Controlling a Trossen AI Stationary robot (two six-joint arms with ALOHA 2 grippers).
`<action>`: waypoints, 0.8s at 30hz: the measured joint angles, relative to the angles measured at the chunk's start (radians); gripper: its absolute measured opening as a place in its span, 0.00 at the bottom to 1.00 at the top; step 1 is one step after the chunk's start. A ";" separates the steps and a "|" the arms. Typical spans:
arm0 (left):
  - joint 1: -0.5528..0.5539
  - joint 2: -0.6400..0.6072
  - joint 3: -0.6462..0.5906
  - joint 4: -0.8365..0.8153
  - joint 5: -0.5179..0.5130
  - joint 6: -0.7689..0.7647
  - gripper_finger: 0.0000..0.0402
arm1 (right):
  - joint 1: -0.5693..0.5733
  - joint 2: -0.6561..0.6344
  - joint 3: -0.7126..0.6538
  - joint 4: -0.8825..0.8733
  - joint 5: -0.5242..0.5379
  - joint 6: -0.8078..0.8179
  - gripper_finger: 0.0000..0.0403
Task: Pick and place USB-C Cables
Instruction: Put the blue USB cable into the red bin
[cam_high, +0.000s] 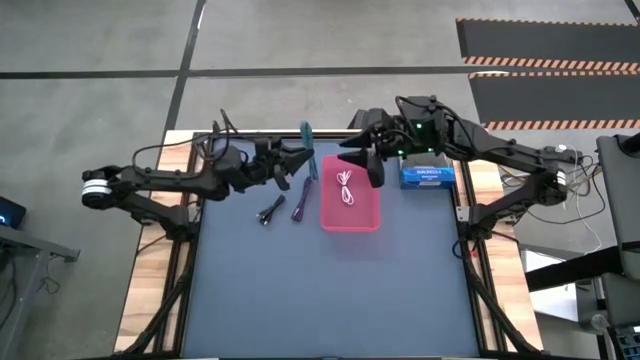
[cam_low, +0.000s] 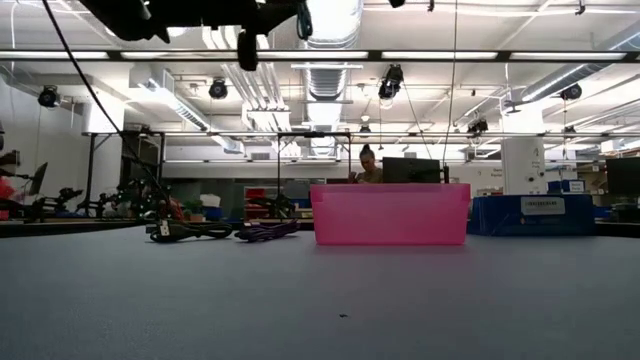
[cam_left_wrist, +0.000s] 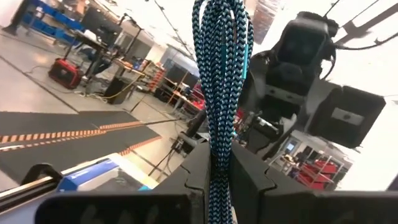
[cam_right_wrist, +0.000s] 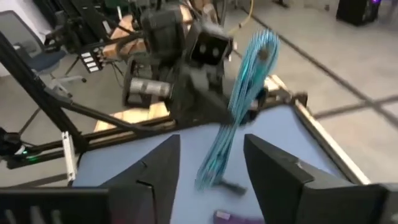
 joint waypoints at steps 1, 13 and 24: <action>-0.007 0.012 0.006 0.013 0.000 0.007 0.06 | 0.000 0.006 0.000 0.017 0.000 -0.008 0.44; -0.047 0.077 0.138 0.021 0.001 0.091 0.06 | 0.000 0.061 0.000 0.064 0.007 -0.029 0.48; -0.048 0.099 0.205 0.013 0.001 0.117 0.06 | 0.005 0.075 0.000 0.076 -0.027 -0.022 0.48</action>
